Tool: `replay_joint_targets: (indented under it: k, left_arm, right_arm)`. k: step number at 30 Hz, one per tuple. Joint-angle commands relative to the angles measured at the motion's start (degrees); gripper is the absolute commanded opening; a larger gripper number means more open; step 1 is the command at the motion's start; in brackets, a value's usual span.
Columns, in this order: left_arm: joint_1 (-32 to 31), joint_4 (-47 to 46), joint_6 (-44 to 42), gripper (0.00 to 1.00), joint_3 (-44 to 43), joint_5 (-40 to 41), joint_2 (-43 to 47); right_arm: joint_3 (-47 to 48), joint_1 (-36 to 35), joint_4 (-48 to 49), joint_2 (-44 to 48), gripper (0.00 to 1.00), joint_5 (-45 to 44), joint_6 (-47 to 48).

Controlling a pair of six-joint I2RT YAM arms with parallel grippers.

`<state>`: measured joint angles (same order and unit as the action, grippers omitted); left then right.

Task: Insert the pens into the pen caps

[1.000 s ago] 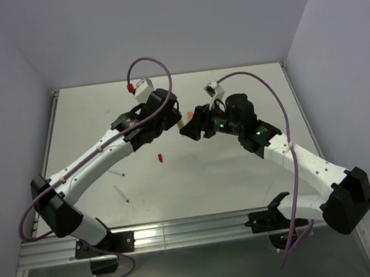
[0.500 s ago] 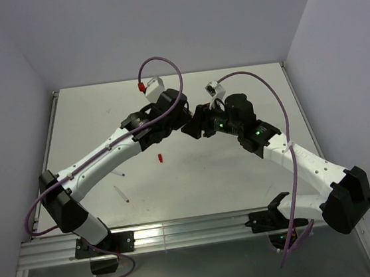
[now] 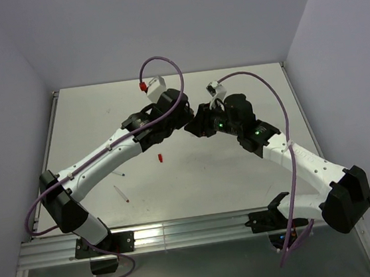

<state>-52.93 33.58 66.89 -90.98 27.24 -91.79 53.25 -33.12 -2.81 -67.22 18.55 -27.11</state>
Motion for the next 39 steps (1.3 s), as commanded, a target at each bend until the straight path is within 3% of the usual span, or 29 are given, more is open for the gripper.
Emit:
replay_joint_targets:
  k: [1, 3, 8, 12, 17, 24, 33, 36, 39]
  left_arm:
    - [-0.51, -2.82, -0.01, 0.00, 0.45, -1.14, 1.79]
    - [-0.51, -3.43, -0.01, 0.00, 0.98, -1.58, 1.96]
    - [-0.77, -5.63, -0.88, 0.00, 2.99, -2.98, 3.02]
    - [-0.86, -6.34, -1.33, 0.06, 4.14, -2.64, 4.07]
    - [-0.51, -6.43, -3.61, 0.36, 3.79, 1.14, 5.74]
    - [4.85, -5.99, -6.25, 0.48, 4.49, -0.44, 10.65]
    - [14.77, -1.33, -8.09, 0.50, 13.54, -2.38, 15.51]
    - [17.67, 0.08, -12.73, 0.49, 13.81, -0.62, 11.31]
    - [20.05, -1.15, -25.19, 0.48, 12.58, -1.31, 6.21]
  right_arm:
    - [2.56, -0.19, 0.87, -0.19, 0.41, -1.32, 0.48]
    - [2.64, -0.19, 0.70, -0.37, 0.35, -1.67, 0.40]
    - [3.00, 0.16, -0.35, -0.81, 0.00, -2.64, 0.48]
    - [2.91, 0.34, -0.97, -0.37, 0.00, -3.25, 0.39]
    - [2.99, 0.43, -2.02, 0.25, 0.00, -4.39, 0.75]
    - [2.29, 0.87, -2.55, 0.86, 0.00, -4.92, 0.48]
    - [1.68, 1.84, -3.17, 2.62, 0.00, -4.75, 0.04]
    - [2.20, 1.83, -3.87, 2.80, 0.00, -4.66, 0.04]
    - [2.03, 2.01, -4.13, 3.67, 0.00, -4.57, 0.31]
